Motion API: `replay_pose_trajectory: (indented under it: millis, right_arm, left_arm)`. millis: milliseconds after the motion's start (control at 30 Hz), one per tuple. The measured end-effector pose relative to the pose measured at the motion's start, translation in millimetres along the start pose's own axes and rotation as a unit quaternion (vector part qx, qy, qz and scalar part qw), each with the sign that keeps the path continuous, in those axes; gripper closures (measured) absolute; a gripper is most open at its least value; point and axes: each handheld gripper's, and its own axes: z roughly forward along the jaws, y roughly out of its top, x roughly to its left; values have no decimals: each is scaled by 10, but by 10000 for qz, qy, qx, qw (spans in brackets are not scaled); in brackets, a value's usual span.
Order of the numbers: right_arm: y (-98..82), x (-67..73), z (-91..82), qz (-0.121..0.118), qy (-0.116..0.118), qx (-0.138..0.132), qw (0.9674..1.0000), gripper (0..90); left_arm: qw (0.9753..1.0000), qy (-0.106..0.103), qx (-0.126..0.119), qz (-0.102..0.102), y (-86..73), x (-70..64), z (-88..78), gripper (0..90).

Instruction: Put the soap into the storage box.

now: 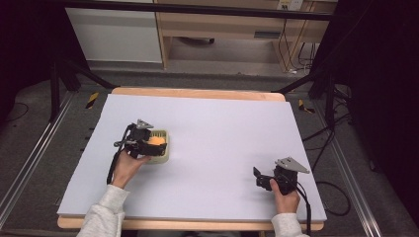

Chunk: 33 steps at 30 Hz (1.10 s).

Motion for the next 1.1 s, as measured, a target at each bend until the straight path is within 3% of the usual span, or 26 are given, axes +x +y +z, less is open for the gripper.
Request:
replay_pose_trajectory:
  millis: [367,600,900,1100]
  right_arm:
    - [0,-7,-14,38,-23,-11,10000,41]
    - [-6,-34,-31,110,-70,-35,9999,41]
    - [-16,-93,-50,229,-166,-37,9996,41]
    - [-21,-132,-66,242,-231,-52,9994,41]
  left_arm:
    - [9996,78,-265,58,-140,-87,-153,240]
    - [9989,130,-451,-42,-323,-18,-298,252]
    - [9968,432,-662,-78,-567,74,-457,252]
    - [9966,518,-617,-146,-761,159,-519,236]
